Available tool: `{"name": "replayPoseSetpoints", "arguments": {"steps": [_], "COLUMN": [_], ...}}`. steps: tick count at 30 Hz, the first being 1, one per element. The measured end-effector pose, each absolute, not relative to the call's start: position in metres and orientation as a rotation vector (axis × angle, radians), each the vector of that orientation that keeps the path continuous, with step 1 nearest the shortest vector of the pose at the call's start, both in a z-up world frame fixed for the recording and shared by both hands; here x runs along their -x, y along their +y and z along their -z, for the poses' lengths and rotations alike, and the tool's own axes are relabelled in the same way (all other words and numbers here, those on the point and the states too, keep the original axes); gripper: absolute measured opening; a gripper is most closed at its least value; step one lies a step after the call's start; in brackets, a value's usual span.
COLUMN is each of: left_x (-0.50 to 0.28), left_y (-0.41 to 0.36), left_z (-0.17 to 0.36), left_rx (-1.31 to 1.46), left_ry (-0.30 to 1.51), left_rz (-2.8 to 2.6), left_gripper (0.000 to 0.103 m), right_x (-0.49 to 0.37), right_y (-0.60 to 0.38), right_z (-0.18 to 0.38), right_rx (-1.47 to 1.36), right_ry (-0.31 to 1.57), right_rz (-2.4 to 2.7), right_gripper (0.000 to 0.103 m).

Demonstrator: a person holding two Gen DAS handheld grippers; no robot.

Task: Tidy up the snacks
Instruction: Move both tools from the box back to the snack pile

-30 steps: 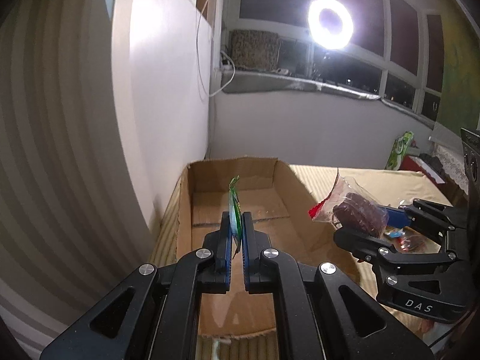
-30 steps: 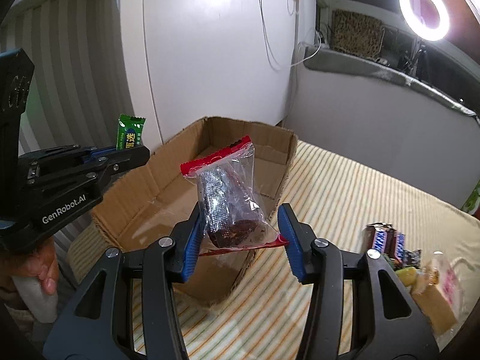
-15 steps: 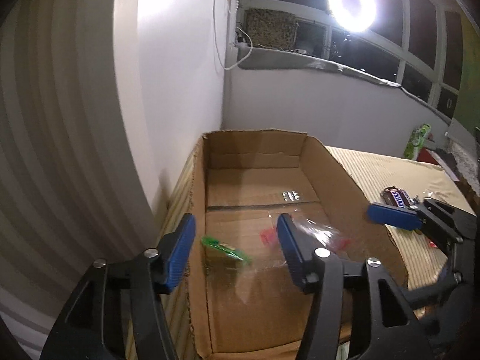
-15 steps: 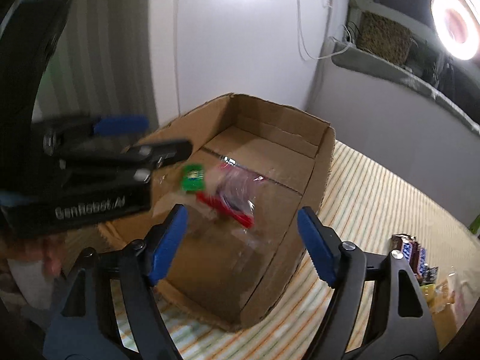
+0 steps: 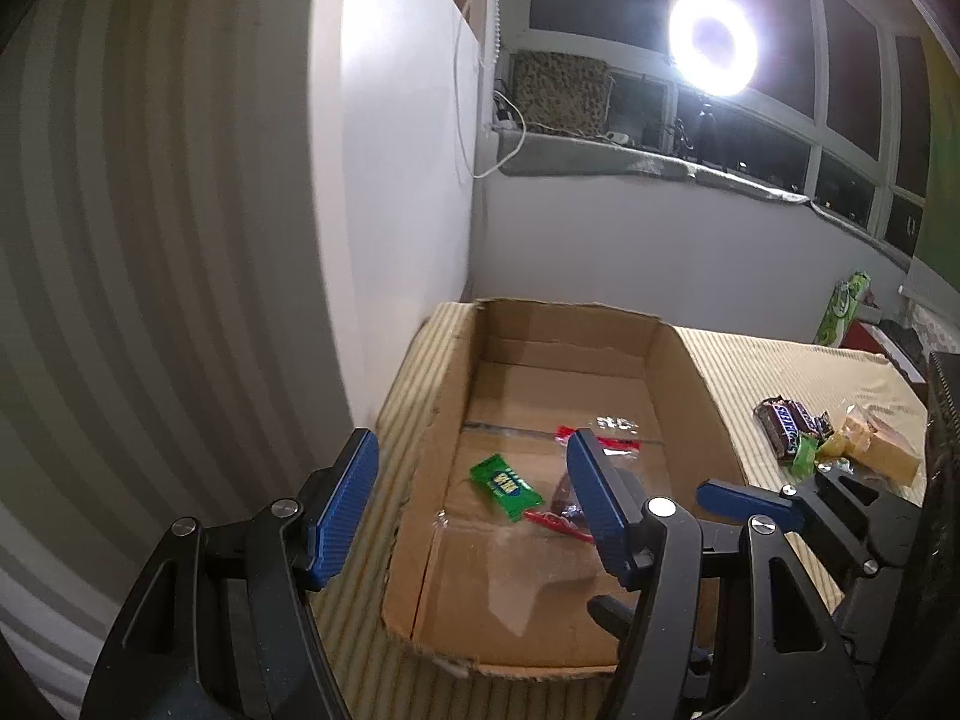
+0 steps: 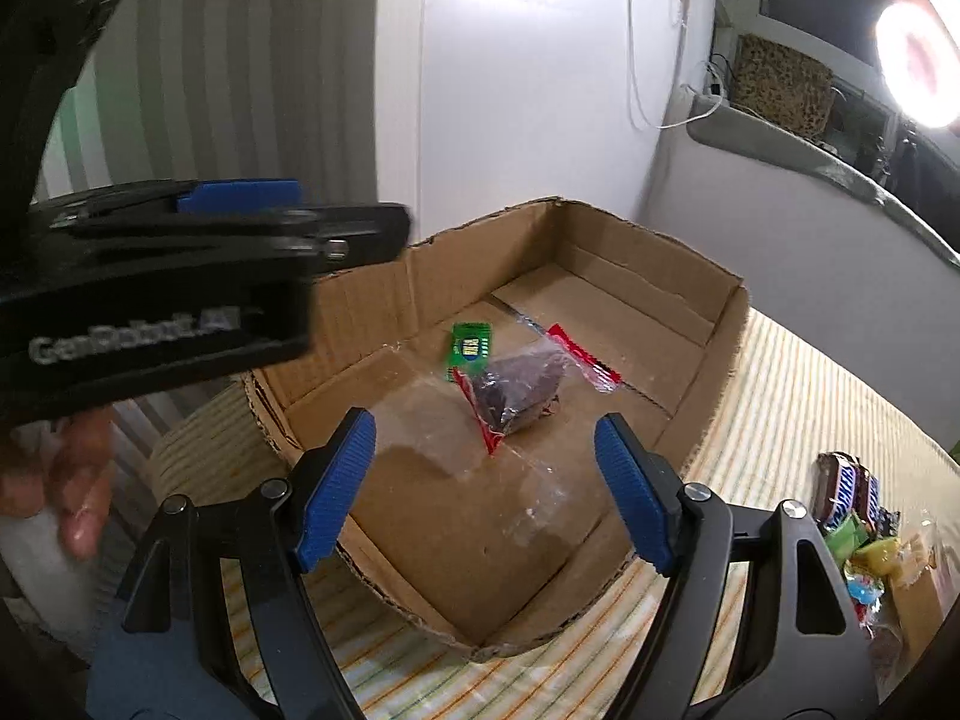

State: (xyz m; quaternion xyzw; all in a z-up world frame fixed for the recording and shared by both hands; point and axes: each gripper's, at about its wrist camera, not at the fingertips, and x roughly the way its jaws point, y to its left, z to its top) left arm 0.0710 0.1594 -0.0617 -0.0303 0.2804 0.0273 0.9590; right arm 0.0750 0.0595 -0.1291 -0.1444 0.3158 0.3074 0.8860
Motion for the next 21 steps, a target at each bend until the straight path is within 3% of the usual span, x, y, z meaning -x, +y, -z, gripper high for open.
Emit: {"name": "replayPoseSetpoints", "arguments": {"steps": [4, 7, 9, 12, 21], "left_x": [-0.063, -0.059, -0.054, -0.046, -0.044], "left_y": [0.164, 0.163, 0.161, 0.155, 0.097], "left_z": [0.056, 0.052, 0.047, 0.042, 0.038], "left_rx": [0.064, 0.072, 0.075, 0.069, 0.01], "left_ry": [0.558, 0.545, 0.532, 0.513, 0.532], "left_rz": [-0.059, -0.05, -0.044, -0.034, 0.01], "left_gripper": [0.065, 0.067, 0.075, 0.079, 0.079], "right_x": [-0.067, -0.058, -0.049, -0.038, -0.011], "right_y": [0.044, 0.036, 0.025, 0.006, -0.106], "right_z": [0.111, 0.101, 0.093, 0.091, 0.091], "right_rx": [0.267, 0.264, 0.247, 0.211, 0.087], "right_ry": [0.613, 0.583, 0.545, 0.527, 0.516], "right_rz": [-0.588, -0.551, -0.533, -0.51, -0.361], "right_gripper": [0.08, 0.095, 0.095, 0.097, 0.097]}}
